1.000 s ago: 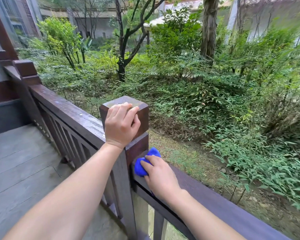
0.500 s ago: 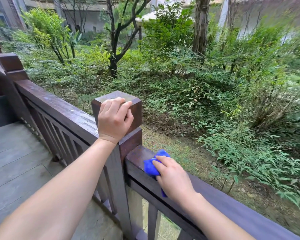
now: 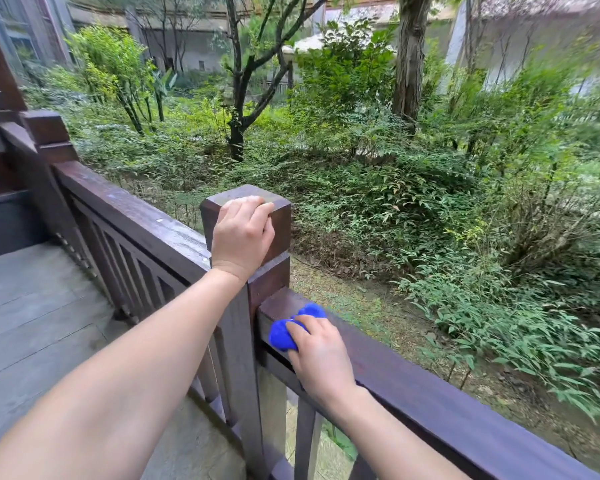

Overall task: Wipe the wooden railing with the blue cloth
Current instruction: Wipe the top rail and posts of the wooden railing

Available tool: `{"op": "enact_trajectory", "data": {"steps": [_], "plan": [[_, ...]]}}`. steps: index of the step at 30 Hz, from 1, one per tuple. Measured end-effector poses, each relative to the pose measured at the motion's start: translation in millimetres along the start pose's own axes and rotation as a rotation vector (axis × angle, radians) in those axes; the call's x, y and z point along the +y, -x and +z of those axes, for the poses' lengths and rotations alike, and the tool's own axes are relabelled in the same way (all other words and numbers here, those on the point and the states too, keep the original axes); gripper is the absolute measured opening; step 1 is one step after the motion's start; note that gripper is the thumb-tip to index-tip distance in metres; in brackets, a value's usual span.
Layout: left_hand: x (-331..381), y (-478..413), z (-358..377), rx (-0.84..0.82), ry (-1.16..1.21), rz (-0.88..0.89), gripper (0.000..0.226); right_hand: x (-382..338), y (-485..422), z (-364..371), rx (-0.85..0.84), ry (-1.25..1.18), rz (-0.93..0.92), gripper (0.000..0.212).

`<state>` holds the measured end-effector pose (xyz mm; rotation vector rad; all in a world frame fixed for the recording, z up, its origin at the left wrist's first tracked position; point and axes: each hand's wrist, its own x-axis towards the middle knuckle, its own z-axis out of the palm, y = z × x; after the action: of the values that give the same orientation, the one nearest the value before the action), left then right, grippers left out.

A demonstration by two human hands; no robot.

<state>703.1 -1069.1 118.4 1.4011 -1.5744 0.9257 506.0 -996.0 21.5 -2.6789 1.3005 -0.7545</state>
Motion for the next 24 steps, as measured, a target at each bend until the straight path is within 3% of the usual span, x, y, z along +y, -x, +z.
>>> {"op": "enact_trajectory", "data": {"steps": [3, 6, 11, 16, 24], "plan": [[1, -3, -19, -0.194, 0.047, -0.042, 0.028, -12, -10, -11, -0.078, -0.275, 0.07, 0.029], [7, 3, -42, -0.309, 0.068, -0.062, 0.038, -6, -6, -22, -0.057, -0.394, 0.161, 0.033], [9, 46, -81, -0.297, 0.019, -0.045, 0.04, 0, -5, -32, -0.046, -0.375, 0.127, 0.033], [-7, 84, -112, -0.349, -0.04, -0.225, 0.042, -26, -10, -35, 0.008, -0.362, 0.042, 0.034], [-73, 109, -145, -0.486, -0.109, -0.359, 0.049, -98, -46, -20, 0.066, -0.31, -0.096, 0.035]]}}
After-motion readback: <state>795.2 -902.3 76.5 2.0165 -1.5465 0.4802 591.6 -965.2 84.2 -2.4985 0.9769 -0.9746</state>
